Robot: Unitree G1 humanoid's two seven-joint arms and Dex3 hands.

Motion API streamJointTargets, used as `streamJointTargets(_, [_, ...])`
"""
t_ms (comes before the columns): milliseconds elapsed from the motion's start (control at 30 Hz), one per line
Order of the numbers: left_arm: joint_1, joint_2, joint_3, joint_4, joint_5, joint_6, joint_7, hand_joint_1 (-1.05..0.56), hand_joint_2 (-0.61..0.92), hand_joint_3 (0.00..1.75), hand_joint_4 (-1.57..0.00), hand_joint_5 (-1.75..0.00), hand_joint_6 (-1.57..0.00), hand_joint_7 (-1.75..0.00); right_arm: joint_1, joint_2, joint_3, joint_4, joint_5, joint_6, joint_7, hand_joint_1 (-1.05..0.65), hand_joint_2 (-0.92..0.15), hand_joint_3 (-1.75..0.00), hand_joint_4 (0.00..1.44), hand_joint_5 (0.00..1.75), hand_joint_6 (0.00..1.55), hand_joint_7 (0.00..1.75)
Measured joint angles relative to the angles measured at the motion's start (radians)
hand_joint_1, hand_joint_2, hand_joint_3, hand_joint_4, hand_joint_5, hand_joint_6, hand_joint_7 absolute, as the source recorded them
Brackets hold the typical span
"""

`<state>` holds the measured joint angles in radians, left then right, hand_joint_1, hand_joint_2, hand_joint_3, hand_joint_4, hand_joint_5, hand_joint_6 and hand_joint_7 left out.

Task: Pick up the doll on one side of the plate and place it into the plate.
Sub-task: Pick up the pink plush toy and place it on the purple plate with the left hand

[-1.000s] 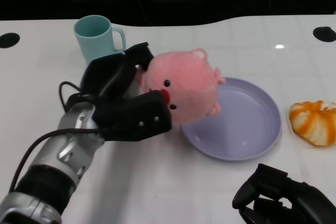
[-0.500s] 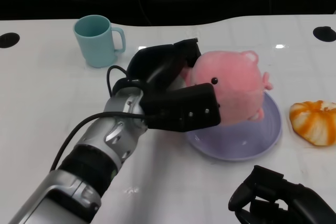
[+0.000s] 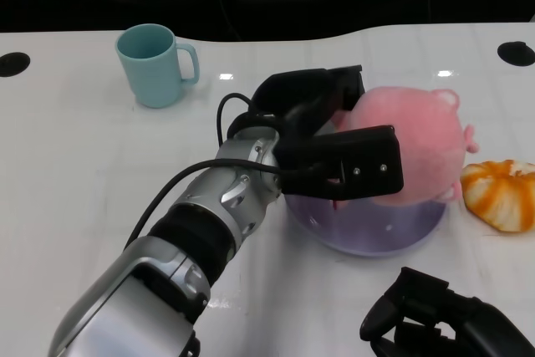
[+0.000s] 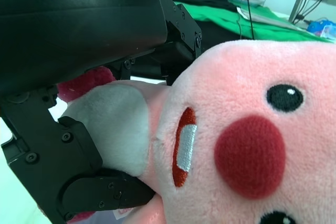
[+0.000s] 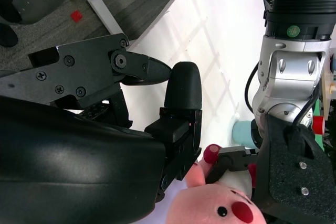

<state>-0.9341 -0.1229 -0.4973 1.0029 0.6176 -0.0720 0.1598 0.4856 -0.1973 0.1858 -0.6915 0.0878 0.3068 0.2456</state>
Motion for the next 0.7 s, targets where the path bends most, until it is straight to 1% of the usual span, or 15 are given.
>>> streamJointTargets(33, [-0.001,-0.002,0.0,0.009,-0.001,0.0,0.0,-0.2,0.58,0.78,-0.81,-1.75,-0.72,-1.54,0.001,0.0,0.001,0.0,0.0,0.0,-0.001,-0.29,-0.92,-0.5,0.64,1.75,0.46,1.65])
streamJointTargets(67, [-0.001,-0.005,0.002,0.016,-0.005,0.0,-0.003,-0.21,0.61,0.65,-0.8,-1.64,-0.79,-1.16,0.001,0.0,0.001,0.0,0.001,0.0,-0.003,-0.29,-0.92,-0.5,0.64,1.75,0.46,1.65])
streamJointTargets(100, [-0.002,-0.008,0.008,0.023,-0.013,0.002,-0.013,-0.2,0.65,0.56,-0.81,-1.58,-0.85,-0.93,0.001,0.0,0.001,0.0,0.002,0.0,-0.003,-0.29,-0.92,-0.51,0.65,1.75,0.46,1.65])
streamJointTargets(133, [-0.003,-0.011,0.015,0.029,-0.025,0.004,-0.023,-0.2,0.68,0.5,-0.8,-1.57,-0.88,-0.77,0.001,0.0,0.001,0.0,0.002,0.0,-0.003,-0.29,-0.92,-0.51,0.65,1.75,0.46,1.65])
streamJointTargets(167, [-0.004,-0.012,0.021,0.033,-0.032,0.007,-0.037,-0.2,0.72,0.44,-0.77,-1.6,-0.86,-0.56,0.002,0.0,0.002,-0.001,0.002,0.001,-0.003,-0.29,-0.92,-0.51,0.65,1.75,0.46,1.65])
streamJointTargets(233, [-0.006,-0.013,0.022,0.039,-0.038,0.007,-0.067,-0.22,0.79,0.33,-0.7,-1.62,-0.79,-0.28,0.002,0.0,0.003,-0.003,0.003,0.003,-0.003,-0.29,-0.92,-0.51,0.65,1.75,0.46,1.65])
streamJointTargets(267, [-0.006,-0.012,0.022,0.039,-0.041,0.006,-0.09,-0.28,0.83,0.26,-0.54,-1.5,-0.69,-0.16,0.002,0.0,0.003,-0.005,0.003,0.006,-0.003,-0.29,-0.92,-0.51,0.65,1.75,0.46,1.66])
streamJointTargets(300, [-0.007,-0.01,0.021,0.039,-0.042,0.005,-0.108,-0.32,0.88,0.2,-0.45,-1.34,-0.63,-0.1,0.001,0.0,0.003,-0.007,0.003,0.009,-0.004,-0.29,-0.92,-0.51,0.65,1.75,0.47,1.66])
streamJointTargets(367, [-0.01,-0.003,0.009,0.039,-0.038,0.003,-0.154,-0.49,0.91,0.21,-0.17,-0.73,-0.41,-0.02,0.001,0.0,0.003,-0.008,0.003,0.011,-0.004,-0.3,-0.92,-0.51,0.66,1.75,0.47,1.66])
streamJointTargets(400, [-0.013,0.003,-0.002,0.039,-0.032,0.003,-0.175,-0.52,0.92,0.22,-0.12,-0.63,-0.37,-0.01,0.001,0.0,0.003,-0.008,0.003,0.011,-0.004,-0.3,-0.92,-0.51,0.66,1.75,0.47,1.66])
streamJointTargets(467, [-0.016,0.013,-0.019,0.036,-0.02,-0.001,-0.205,-0.65,0.92,0.27,-0.02,-0.43,-0.25,0.0,0.001,0.0,0.003,-0.008,0.003,0.011,-0.003,-0.3,-0.92,-0.51,0.66,1.75,0.47,1.66])
streamJointTargets(500, [-0.016,0.019,-0.025,0.035,-0.018,-0.005,-0.217,-0.67,0.92,0.28,-0.01,-0.39,-0.23,0.0,0.001,0.0,0.003,-0.009,0.003,0.011,-0.003,-0.3,-0.92,-0.51,0.66,1.75,0.47,1.66])
streamJointTargets(600, [-0.016,0.04,-0.046,0.02,0.002,-0.02,-0.225,-0.82,0.92,0.34,0.0,-0.22,-0.13,-0.01,0.001,0.0,0.003,-0.009,0.004,0.011,-0.003,-0.3,-0.92,-0.5,0.65,1.75,0.47,1.66])
streamJointTargets(667, [-0.016,0.048,-0.056,0.007,0.009,-0.027,-0.225,-0.85,0.92,0.36,0.0,-0.15,-0.1,-0.01,0.001,0.0,0.003,-0.009,0.004,0.012,-0.004,-0.31,-0.92,-0.5,0.65,1.75,0.47,1.66])
streamJointTargets(700, [-0.016,0.05,-0.06,0.001,0.014,-0.028,-0.225,-0.9,0.92,0.39,0.0,-0.06,-0.07,-0.01,0.001,0.0,0.002,-0.009,0.004,0.012,-0.004,-0.31,-0.92,-0.5,0.65,1.75,0.47,1.66])
